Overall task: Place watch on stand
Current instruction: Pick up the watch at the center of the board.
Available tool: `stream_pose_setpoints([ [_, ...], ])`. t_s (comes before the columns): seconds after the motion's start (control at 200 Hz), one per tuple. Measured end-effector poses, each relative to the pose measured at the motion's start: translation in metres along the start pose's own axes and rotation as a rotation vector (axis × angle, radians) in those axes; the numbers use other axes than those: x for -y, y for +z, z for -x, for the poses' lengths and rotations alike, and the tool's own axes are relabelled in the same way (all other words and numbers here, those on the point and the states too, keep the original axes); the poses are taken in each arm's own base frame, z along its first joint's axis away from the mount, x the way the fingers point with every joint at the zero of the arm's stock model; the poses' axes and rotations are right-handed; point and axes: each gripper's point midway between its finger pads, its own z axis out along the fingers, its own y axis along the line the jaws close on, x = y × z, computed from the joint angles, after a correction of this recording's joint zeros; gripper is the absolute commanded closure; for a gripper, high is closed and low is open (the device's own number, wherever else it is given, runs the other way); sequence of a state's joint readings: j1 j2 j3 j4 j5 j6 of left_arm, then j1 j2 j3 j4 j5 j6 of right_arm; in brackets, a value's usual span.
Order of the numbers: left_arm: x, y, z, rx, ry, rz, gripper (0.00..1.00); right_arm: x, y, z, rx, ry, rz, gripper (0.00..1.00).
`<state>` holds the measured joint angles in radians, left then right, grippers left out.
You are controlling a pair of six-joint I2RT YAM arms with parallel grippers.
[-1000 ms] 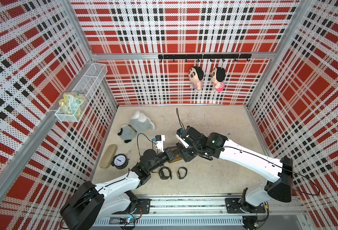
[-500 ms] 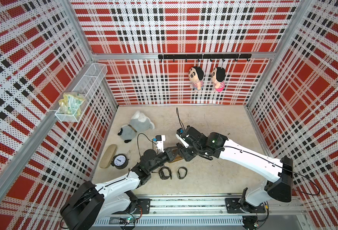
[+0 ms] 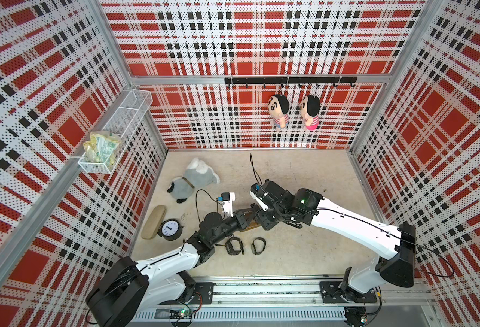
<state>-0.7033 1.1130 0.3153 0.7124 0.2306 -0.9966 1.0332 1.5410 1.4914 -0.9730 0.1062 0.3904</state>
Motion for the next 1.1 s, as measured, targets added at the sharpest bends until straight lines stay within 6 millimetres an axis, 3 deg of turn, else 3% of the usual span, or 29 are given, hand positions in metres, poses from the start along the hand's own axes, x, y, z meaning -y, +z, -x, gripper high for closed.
stream_pose_setpoints([
  [0.281,0.0003,0.0001,-0.0006,-0.002,0.000,-0.001,1.00,0.0014,0.0009,-0.0017,-0.006,-0.003,-0.012,0.36],
  [1.097,0.0011,0.0003,-0.0019,-0.005,0.003,-0.003,1.00,0.0042,0.0023,-0.0005,-0.004,-0.011,-0.049,0.43],
])
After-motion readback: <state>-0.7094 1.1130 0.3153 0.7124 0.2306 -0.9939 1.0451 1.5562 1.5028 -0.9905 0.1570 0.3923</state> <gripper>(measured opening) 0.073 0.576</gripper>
